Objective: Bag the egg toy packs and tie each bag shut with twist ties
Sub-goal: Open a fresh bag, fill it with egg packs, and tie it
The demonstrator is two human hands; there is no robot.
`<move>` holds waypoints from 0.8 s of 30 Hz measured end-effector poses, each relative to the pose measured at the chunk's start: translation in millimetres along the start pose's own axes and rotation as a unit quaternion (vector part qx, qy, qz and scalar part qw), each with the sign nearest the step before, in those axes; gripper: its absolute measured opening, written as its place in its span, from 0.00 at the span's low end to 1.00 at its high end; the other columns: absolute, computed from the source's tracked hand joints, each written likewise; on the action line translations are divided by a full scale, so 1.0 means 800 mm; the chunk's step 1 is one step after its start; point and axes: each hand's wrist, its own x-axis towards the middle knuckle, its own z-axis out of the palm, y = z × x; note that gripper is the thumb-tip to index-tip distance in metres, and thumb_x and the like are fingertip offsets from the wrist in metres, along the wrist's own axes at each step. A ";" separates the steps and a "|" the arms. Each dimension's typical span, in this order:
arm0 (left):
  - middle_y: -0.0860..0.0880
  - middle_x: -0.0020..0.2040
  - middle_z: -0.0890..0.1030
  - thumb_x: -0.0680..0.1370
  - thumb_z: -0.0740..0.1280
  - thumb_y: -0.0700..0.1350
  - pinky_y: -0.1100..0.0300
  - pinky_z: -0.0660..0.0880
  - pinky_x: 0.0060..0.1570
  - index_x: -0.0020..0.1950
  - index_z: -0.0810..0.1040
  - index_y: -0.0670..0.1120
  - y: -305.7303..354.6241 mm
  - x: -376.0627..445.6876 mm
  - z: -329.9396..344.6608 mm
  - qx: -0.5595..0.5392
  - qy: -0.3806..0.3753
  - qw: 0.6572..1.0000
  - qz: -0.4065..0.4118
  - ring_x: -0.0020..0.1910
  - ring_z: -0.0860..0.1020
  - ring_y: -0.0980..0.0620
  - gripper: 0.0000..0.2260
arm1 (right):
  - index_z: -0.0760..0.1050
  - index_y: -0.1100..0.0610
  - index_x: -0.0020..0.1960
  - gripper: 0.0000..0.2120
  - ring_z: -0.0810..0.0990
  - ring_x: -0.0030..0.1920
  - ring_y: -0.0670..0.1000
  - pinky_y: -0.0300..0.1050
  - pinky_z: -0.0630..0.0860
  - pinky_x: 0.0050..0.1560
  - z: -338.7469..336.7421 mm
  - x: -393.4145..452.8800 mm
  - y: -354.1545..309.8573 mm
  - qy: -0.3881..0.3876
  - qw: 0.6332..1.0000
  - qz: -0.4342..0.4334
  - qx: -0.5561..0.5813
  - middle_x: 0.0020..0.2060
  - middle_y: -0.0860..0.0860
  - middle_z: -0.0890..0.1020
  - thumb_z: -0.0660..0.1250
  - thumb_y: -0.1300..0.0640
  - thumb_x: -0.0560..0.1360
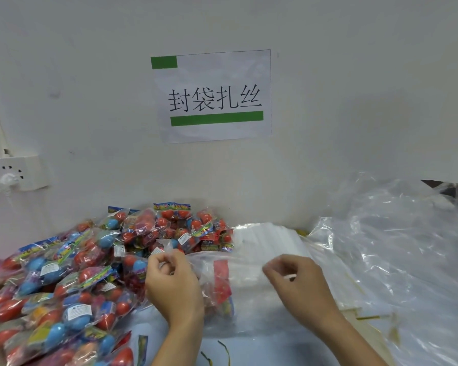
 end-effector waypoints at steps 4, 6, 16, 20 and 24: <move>0.47 0.31 0.73 0.78 0.65 0.40 0.56 0.68 0.32 0.38 0.69 0.47 0.000 0.000 0.001 0.002 0.005 1.000 0.013 0.29 0.67 0.50 0.10 | 0.78 0.51 0.38 0.10 0.78 0.38 0.45 0.31 0.72 0.38 -0.003 0.004 -0.010 0.135 0.984 -0.064 0.096 0.34 0.41 0.80 0.71 0.61 0.77; 0.48 0.32 0.72 0.78 0.64 0.41 0.57 0.66 0.30 0.38 0.69 0.47 0.003 -0.004 0.002 0.015 0.008 0.999 0.044 0.30 0.67 0.51 0.10 | 0.78 0.48 0.40 0.10 0.79 0.41 0.46 0.32 0.73 0.40 -0.001 0.004 -0.012 0.161 0.977 -0.079 0.115 0.37 0.42 0.81 0.71 0.61 0.77; 0.49 0.25 0.73 0.80 0.65 0.43 0.65 0.66 0.27 0.46 0.75 0.40 0.005 -0.009 0.002 0.124 -0.046 0.985 0.109 0.28 0.71 0.52 0.07 | 0.76 0.50 0.40 0.09 0.81 0.36 0.55 0.46 0.76 0.39 -0.004 0.005 -0.014 0.180 0.970 -0.038 0.160 0.30 0.51 0.80 0.69 0.58 0.79; 0.50 0.29 0.73 0.75 0.72 0.36 0.67 0.67 0.23 0.57 0.67 0.47 0.021 -0.024 -0.004 0.188 -0.091 0.933 0.294 0.26 0.71 0.56 0.18 | 0.74 0.50 0.41 0.10 0.80 0.34 0.53 0.43 0.76 0.39 -0.005 0.002 -0.025 0.194 0.965 -0.075 0.160 0.31 0.50 0.78 0.68 0.59 0.79; 0.44 0.42 0.72 0.68 0.77 0.37 0.54 0.70 0.38 0.53 0.81 0.43 0.018 -0.021 -0.005 0.309 -0.020 0.839 0.447 0.44 0.65 0.48 0.15 | 0.73 0.51 0.41 0.10 0.79 0.33 0.52 0.45 0.76 0.38 -0.005 0.000 -0.025 0.184 0.967 -0.091 0.152 0.31 0.50 0.78 0.67 0.59 0.80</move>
